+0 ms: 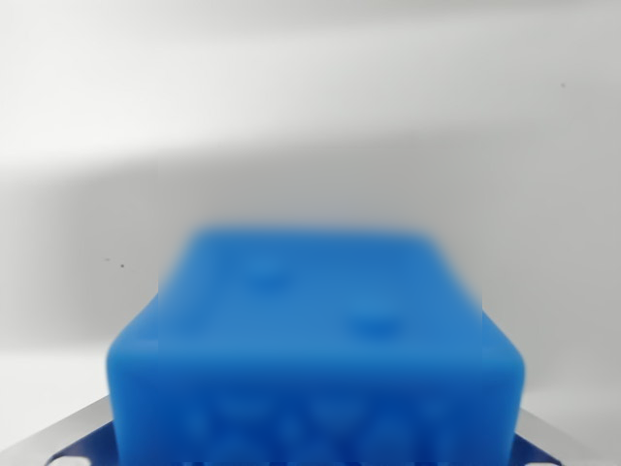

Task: Stack cube

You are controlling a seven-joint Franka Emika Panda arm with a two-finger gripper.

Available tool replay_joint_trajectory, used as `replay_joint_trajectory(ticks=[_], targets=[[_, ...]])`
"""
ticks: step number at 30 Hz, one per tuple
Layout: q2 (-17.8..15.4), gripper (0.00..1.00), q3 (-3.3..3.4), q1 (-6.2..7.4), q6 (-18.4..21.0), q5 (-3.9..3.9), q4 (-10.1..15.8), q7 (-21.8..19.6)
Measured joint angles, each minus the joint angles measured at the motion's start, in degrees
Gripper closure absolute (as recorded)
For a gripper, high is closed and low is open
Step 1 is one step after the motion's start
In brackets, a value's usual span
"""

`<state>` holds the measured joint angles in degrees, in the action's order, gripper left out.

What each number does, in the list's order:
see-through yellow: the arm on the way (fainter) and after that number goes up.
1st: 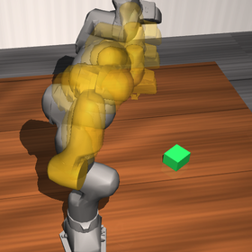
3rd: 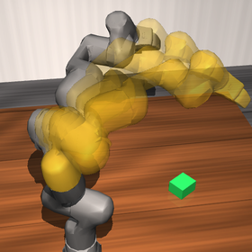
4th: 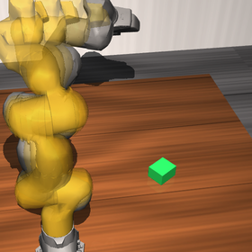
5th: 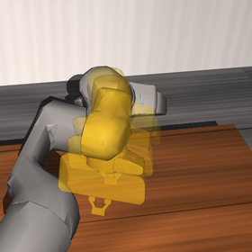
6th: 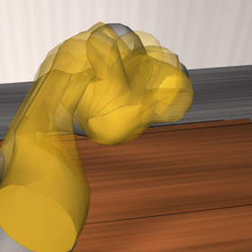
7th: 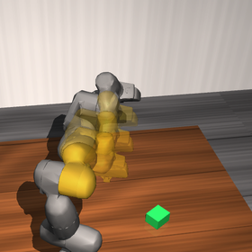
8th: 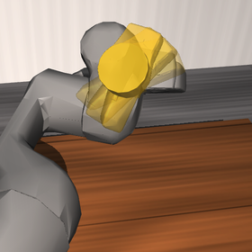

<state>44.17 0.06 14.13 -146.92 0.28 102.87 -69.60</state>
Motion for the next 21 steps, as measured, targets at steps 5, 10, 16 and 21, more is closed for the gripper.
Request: replay_joint_trajectory(ticks=[5,10,16,21], targets=[[-0.8,1.00,0.00,0.00,0.4,0.00,0.2,0.0],[-1.5,1.00,0.00,0.00,0.8,0.00,0.5,0.0],[-2.7,1.00,0.00,0.00,1.7,0.00,0.8,0.0],[-3.9,1.00,0.00,0.00,2.5,0.00,1.1,0.0]])
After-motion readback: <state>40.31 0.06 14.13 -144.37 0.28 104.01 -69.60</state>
